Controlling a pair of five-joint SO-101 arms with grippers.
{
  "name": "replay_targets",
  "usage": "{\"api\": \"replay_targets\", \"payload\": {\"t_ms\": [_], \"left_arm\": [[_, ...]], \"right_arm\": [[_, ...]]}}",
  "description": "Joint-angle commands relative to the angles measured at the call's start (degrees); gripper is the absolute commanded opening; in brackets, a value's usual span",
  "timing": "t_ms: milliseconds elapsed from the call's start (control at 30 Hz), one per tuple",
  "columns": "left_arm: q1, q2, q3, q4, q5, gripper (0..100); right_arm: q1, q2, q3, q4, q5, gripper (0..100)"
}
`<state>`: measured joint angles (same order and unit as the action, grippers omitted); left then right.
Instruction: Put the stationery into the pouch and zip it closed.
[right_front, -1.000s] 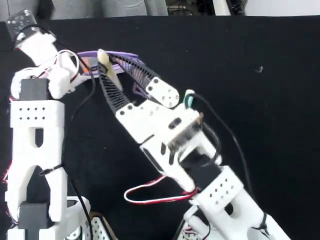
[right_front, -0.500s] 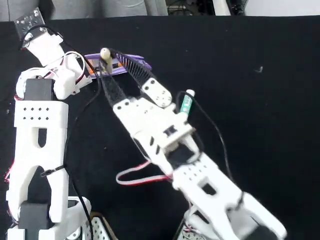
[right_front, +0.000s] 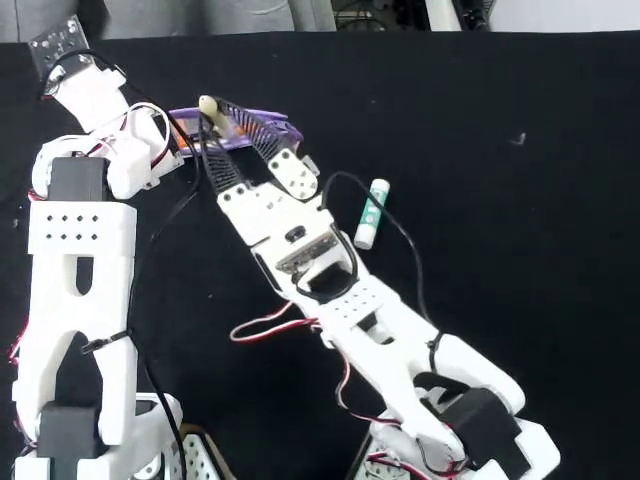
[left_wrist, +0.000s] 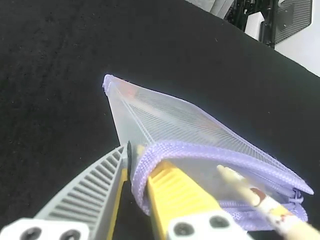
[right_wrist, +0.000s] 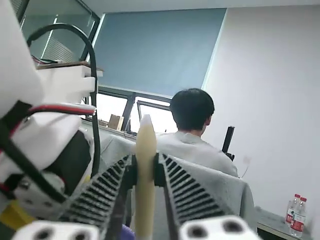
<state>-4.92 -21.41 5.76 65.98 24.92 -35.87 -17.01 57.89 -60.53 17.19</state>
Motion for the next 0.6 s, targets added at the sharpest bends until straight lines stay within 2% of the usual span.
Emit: {"api": "replay_targets", "payload": {"t_ms": [0,300,400,467,567], "left_arm": [[-0.13,-0.44,-0.4,-0.26,-0.18,3],[-0.13,-0.53,-0.57,-0.26,-0.18,3],[-2.42,-0.7,-0.92,-0.44,-0.18,3],[-4.79,-1.05,-0.66,-2.29,-0.18,3],[-9.54,-0.97,-0.92,-3.69,-0.18,3]], "right_arm": [[0.97,-1.71,-3.82,4.13,0.44,14.7],[0.97,-13.23,-4.44,20.75,0.62,14.5],[0.97,-18.42,-4.18,25.85,0.7,14.5],[0.97,-22.9,-4.0,33.58,0.62,14.5],[1.05,-30.02,-5.14,54.51,0.44,14.5]]}}
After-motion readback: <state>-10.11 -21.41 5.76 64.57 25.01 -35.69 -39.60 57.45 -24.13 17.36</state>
